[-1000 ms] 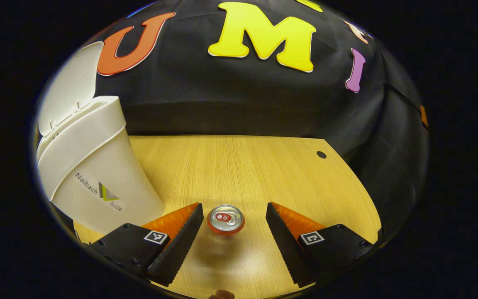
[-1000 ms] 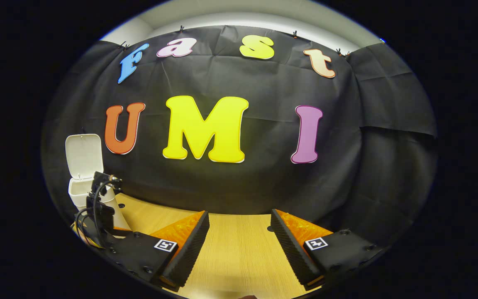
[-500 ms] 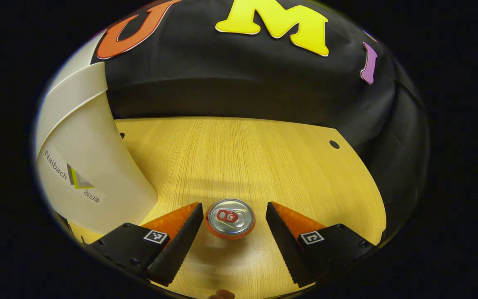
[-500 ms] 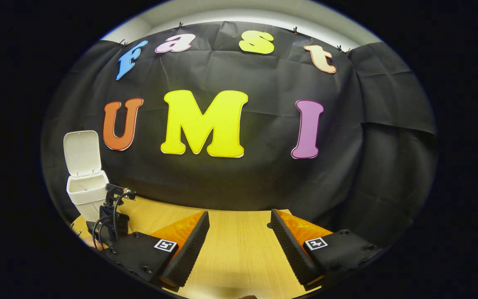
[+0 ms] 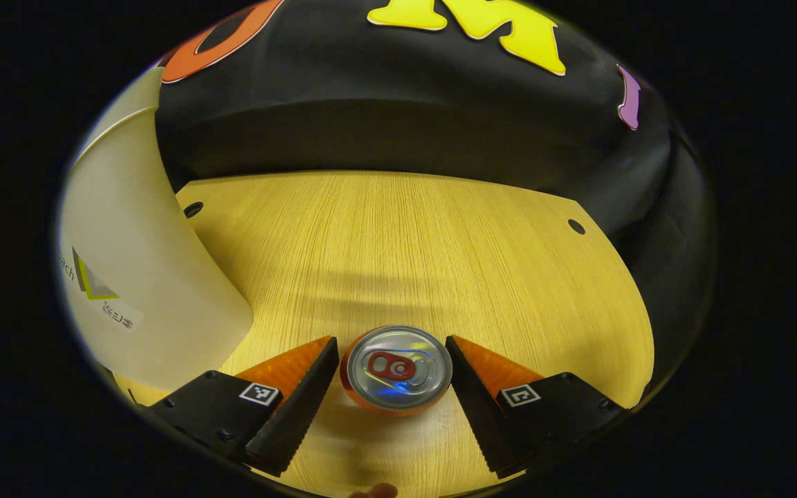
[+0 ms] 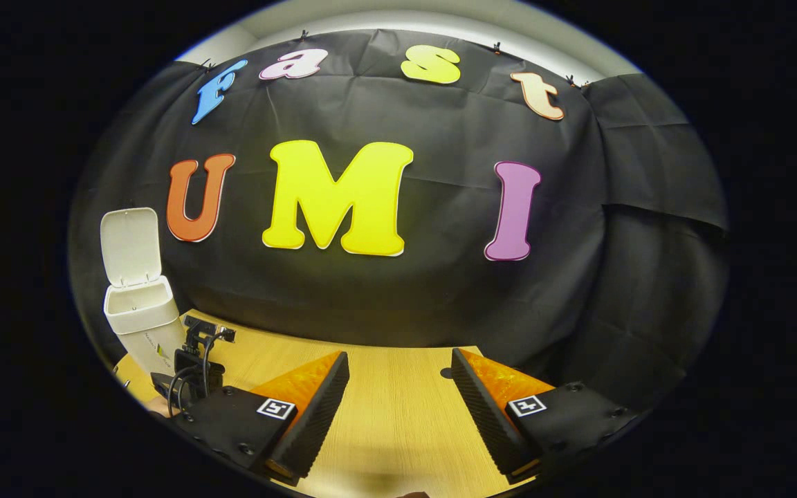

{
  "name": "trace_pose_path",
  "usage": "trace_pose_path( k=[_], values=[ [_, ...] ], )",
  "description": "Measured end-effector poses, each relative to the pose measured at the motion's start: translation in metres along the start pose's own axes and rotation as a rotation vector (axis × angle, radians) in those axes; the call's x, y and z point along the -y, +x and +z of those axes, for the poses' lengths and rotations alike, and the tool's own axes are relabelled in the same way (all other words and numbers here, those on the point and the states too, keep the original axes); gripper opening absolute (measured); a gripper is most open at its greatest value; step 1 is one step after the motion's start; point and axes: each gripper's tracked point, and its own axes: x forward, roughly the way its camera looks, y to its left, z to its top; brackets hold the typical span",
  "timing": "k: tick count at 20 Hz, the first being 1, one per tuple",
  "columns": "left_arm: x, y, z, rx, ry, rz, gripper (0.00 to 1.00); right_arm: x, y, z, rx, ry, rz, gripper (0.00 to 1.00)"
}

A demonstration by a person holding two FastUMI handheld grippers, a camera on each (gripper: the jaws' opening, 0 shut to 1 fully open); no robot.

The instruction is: Press the lid of the desktop garbage bin to open it, pick up the crumpled paper on the desktop and throw it into the bin, then pick up the pop can on the desktop and drop it into the bin, and finally close the garbage bin lid.

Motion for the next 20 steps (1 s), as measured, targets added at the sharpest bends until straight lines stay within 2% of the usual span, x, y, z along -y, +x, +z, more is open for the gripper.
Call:
trace_pose_path(
  k=[4, 5, 6, 7, 8, 15, 19, 20],
  values=[
    [-0.002, 0.002, -0.003, 0.001, -0.001, 0.002, 1.00, 0.000, -0.003, -0.001, -0.003, -0.012, -0.003, 0.95],
    [-0.003, 0.001, -0.003, 0.004, 0.003, -0.001, 0.89, -0.001, -0.003, 0.000, -0.001, -0.015, -0.003, 0.95],
    [-0.002, -0.001, -0.003, 0.008, 0.001, 0.001, 0.87, -0.002, -0.003, 0.000, -0.001, -0.015, -0.002, 0.95],
    [-0.003, -0.003, -0.001, 0.016, 0.002, 0.001, 0.94, -0.003, -0.004, 0.000, -0.002, -0.015, -0.001, 0.95],
    [-0.005, -0.006, 0.000, 0.024, 0.004, 0.003, 0.86, -0.005, -0.005, 0.001, -0.001, -0.016, 0.002, 0.95],
    [-0.009, -0.056, 0.036, 0.171, 0.052, 0.017, 0.84, -0.030, -0.015, 0.010, 0.039, -0.046, 0.043, 0.95],
    [-0.009, -0.100, 0.063, 0.281, 0.074, 0.013, 0.84, -0.049, -0.021, 0.020, 0.072, -0.037, 0.089, 0.95],
    [-0.011, -0.112, 0.073, 0.311, 0.078, 0.019, 0.92, -0.052, -0.023, 0.022, 0.080, -0.030, 0.097, 0.94]
  ],
)
